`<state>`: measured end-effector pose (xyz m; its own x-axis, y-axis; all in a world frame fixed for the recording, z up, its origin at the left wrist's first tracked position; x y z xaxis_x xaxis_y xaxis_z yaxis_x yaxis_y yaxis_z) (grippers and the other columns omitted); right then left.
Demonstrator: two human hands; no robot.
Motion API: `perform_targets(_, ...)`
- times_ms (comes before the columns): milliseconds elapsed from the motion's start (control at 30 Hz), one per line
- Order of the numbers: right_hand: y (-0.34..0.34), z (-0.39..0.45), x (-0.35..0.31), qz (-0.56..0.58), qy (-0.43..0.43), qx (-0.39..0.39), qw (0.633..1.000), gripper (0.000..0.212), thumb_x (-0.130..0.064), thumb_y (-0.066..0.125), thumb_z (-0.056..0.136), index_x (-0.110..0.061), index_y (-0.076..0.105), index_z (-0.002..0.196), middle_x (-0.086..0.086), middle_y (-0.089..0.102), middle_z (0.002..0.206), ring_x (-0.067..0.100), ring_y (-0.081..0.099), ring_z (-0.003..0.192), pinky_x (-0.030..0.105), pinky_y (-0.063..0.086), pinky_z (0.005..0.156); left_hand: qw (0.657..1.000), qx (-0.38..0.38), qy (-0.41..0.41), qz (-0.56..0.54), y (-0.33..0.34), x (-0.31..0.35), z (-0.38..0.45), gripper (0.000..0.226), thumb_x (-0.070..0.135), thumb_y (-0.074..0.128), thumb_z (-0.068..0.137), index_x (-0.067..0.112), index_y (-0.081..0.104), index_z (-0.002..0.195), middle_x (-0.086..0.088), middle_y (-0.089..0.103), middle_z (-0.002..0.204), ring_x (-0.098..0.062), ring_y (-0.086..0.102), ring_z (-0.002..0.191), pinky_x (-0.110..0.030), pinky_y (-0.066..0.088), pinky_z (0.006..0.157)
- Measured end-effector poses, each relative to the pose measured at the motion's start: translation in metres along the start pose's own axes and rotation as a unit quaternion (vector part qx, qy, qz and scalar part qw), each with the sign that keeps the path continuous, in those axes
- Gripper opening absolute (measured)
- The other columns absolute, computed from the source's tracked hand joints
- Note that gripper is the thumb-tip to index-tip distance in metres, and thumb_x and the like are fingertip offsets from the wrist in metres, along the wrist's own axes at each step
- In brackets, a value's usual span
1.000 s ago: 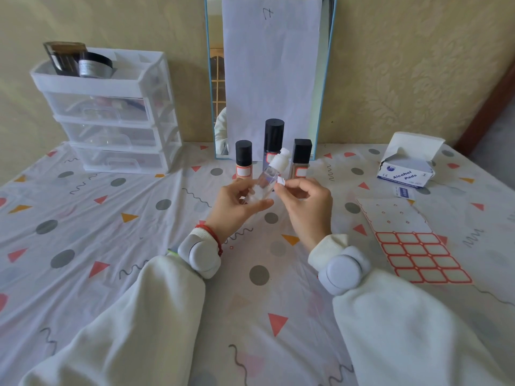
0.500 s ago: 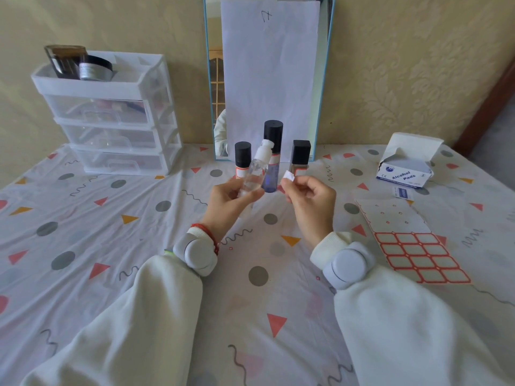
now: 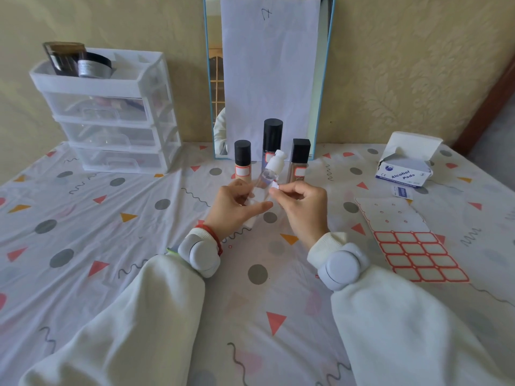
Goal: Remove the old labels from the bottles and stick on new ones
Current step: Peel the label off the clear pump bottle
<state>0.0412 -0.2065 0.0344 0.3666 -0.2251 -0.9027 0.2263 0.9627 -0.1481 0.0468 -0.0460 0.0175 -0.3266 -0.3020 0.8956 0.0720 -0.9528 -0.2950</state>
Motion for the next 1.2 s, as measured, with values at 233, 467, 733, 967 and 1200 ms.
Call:
perform_targets(233, -0.004, -0.002, -0.006, 0.033, -0.01, 0.023, 0.999, 0.007, -0.005, 0.077, 0.077, 0.0, 0.072, 0.077, 0.013, 0.068, 0.072, 0.02, 0.061, 0.064, 0.029, 0.052, 0.065, 0.999, 0.009, -0.032, -0.037, -0.002, -0.006, 0.0, 0.016, 0.017, 0.078, 0.077, 0.017, 0.066, 0.067, -0.012, 0.058, 0.073, -0.017, 0.05, 0.063, -0.031, 0.043, 0.062)
perform_targets(467, -0.008, -0.005, 0.007, 0.092, 0.06, 0.051, 0.993, 0.006, -0.006, 0.074, 0.078, -0.005, 0.07, 0.074, 0.008, 0.065, 0.063, 0.019, 0.059, 0.062, 0.028, 0.051, 0.062, 0.997, 0.007, -0.057, -0.05, -0.001, -0.014, 0.001, 0.009, 0.018, 0.076, 0.08, 0.012, 0.071, 0.077, -0.004, 0.057, 0.067, -0.016, 0.049, 0.062, -0.027, 0.042, 0.061)
perform_targets(733, 0.006, -0.001, 0.031, 0.165, 0.166, -0.002, 0.972, 0.018, -0.025, 0.06, 0.092, -0.012, 0.065, 0.082, 0.004, 0.067, 0.079, 0.015, 0.066, 0.074, 0.026, 0.056, 0.064, 0.993, -0.015, -0.045, -0.112, 0.004, -0.007, -0.001, 0.009, 0.014, 0.072, 0.083, 0.006, 0.072, 0.086, -0.004, 0.064, 0.072, -0.012, 0.058, 0.065, -0.022, 0.05, 0.063)
perform_targets(967, 0.036, -0.009, 0.039, 0.155, 0.199, -0.118, 0.96, 0.026, -0.046, 0.048, 0.097, -0.029, 0.069, 0.096, -0.008, 0.073, 0.098, 0.014, 0.07, 0.094, 0.034, 0.055, 0.085, 0.991, 0.001, -0.027, -0.133, -0.001, -0.002, 0.0, 0.02, 0.007, 0.066, 0.087, -0.005, 0.069, 0.103, -0.023, 0.07, 0.101, -0.038, 0.065, 0.093, -0.045, 0.053, 0.09)
perform_targets(1200, 0.053, -0.023, 0.042, 0.128, 0.22, -0.169, 0.952, 0.061, -0.072, 0.017, 0.09, -0.042, 0.07, 0.093, -0.006, 0.076, 0.091, 0.013, 0.072, 0.087, 0.029, 0.057, 0.07, 0.987, -0.02, -0.036, -0.153, 0.006, 0.0, -0.003, 0.003, 0.009, 0.073, 0.082, 0.009, 0.073, 0.085, -0.008, 0.072, 0.081, -0.021, 0.068, 0.073, -0.031, 0.056, 0.07)
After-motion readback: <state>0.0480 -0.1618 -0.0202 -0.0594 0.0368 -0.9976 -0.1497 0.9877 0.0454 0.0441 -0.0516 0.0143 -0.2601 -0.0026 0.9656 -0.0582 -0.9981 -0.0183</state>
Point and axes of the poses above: each hand's wrist, its own z-axis towards the middle knuckle, its own y-axis out of the palm, x = y × z, the point moved 10 cm from there along z, towards the middle knuckle
